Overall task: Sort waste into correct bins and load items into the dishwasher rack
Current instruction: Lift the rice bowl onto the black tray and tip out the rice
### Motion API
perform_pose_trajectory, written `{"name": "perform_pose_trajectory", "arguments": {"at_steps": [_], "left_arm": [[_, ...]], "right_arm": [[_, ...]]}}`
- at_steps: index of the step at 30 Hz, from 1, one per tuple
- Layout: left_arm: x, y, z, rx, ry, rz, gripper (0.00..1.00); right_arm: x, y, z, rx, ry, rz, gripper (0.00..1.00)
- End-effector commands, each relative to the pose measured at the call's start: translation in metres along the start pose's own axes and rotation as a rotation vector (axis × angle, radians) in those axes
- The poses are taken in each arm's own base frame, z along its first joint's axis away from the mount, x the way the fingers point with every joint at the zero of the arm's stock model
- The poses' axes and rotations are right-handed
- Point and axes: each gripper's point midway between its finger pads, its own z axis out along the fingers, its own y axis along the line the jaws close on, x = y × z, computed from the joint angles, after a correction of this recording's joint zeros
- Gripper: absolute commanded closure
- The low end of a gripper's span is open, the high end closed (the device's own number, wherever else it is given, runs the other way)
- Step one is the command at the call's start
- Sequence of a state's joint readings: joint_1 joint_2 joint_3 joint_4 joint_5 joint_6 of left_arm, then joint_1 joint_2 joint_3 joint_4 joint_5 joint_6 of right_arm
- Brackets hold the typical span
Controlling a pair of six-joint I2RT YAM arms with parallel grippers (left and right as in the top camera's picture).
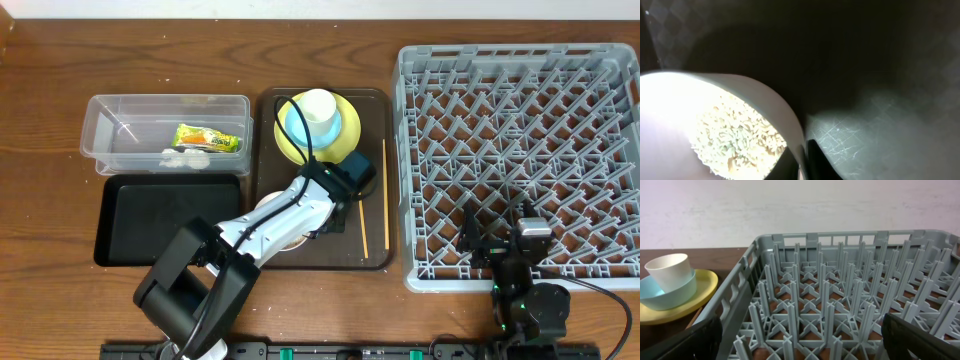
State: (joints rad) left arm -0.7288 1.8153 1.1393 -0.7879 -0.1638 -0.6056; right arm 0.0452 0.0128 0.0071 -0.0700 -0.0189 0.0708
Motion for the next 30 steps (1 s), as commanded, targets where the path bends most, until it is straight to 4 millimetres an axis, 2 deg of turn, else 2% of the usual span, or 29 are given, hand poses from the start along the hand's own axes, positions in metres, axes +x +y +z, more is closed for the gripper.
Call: {"name": "perform_pose_trajectory", "arguments": {"at_steps": [1, 6, 13, 16, 19, 21, 24, 27, 30], "left_arm": [[0.002, 0.004, 0.001, -0.022, 0.004, 0.016, 0.94], [-0.005, 0.004, -0.025, 0.012, -0.018, 0.034, 0.94], [-0.016, 0.012, -0.079, 0.103, -0.143, 0.034, 0.94], [-0.019, 0.028, -0.1, 0.128, -0.187, -0.004, 0.94], [-0.025, 0.053, -0.114, 0.136, -0.216, -0.078, 0.94], [-0.029, 0.074, -0.12, 0.138, -0.225, -0.139, 0.94], [-0.031, 0.086, -0.121, 0.229, -0.184, -0.166, 0.94], [-0.035, 0.099, -0.116, 0.311, -0.134, -0.202, 0.94], [-0.039, 0.128, -0.109, 0.331, -0.111, -0.29, 0.94]], "right_arm": [[0.002, -0.003, 0.0, 0.013, 0.005, -0.007, 0.01], [0.002, -0.003, 0.0, 0.013, 0.005, -0.007, 0.01], [0.002, -0.003, 0.0, 0.013, 0.005, -0.007, 0.01], [0.002, -0.003, 0.0, 0.013, 0.005, -0.007, 0.01], [0.002, -0.003, 0.0, 0.013, 0.005, -0.007, 0.01], [0.002, -0.003, 0.0, 0.013, 0.005, -0.007, 0.01], [0.002, -0.003, 0.0, 0.013, 0.005, -0.007, 0.01], [0.002, -0.003, 0.0, 0.013, 0.005, -0.007, 0.01], [0.002, -0.003, 0.0, 0.013, 0.005, -0.007, 0.01]]}}
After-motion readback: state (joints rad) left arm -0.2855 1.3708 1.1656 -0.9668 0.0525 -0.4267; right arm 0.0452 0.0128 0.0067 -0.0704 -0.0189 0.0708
